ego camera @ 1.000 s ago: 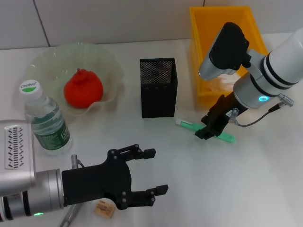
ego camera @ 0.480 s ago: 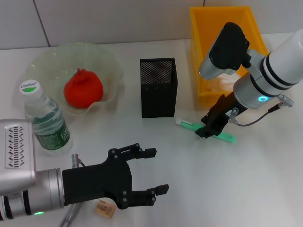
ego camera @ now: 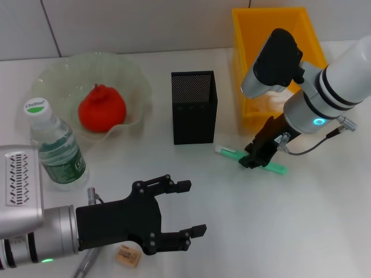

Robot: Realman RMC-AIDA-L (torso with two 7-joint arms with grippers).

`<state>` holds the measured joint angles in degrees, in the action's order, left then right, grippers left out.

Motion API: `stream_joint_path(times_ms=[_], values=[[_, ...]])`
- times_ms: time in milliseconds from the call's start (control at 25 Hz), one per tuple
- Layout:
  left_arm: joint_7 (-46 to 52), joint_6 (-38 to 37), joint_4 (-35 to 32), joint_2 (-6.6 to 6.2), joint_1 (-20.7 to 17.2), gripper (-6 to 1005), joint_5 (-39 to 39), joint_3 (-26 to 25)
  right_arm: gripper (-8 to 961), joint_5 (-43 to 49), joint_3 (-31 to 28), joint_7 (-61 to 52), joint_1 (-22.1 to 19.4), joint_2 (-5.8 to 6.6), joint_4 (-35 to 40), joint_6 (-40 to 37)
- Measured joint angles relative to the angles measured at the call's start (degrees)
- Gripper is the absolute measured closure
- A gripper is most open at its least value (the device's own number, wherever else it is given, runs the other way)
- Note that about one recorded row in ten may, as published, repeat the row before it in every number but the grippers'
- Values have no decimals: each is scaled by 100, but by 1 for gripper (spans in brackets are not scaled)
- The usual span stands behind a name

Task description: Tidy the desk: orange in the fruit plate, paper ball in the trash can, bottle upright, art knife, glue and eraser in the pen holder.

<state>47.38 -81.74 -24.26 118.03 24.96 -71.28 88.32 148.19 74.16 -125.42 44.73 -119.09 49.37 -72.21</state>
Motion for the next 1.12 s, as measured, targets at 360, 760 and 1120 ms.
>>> stream_joint_path(times_ms=[360,760,1120], values=[[0,13,0,0,12,212,0,1,659,0,-2,0,61,0,-130,35],[11,53,0,0,27,213,0,-4,785,-5,12,-47,22,-8,39,-41],[50,54,-8,-7,40,215,0,-21,784,-234,255,-71,-350,-46,826,-595]])
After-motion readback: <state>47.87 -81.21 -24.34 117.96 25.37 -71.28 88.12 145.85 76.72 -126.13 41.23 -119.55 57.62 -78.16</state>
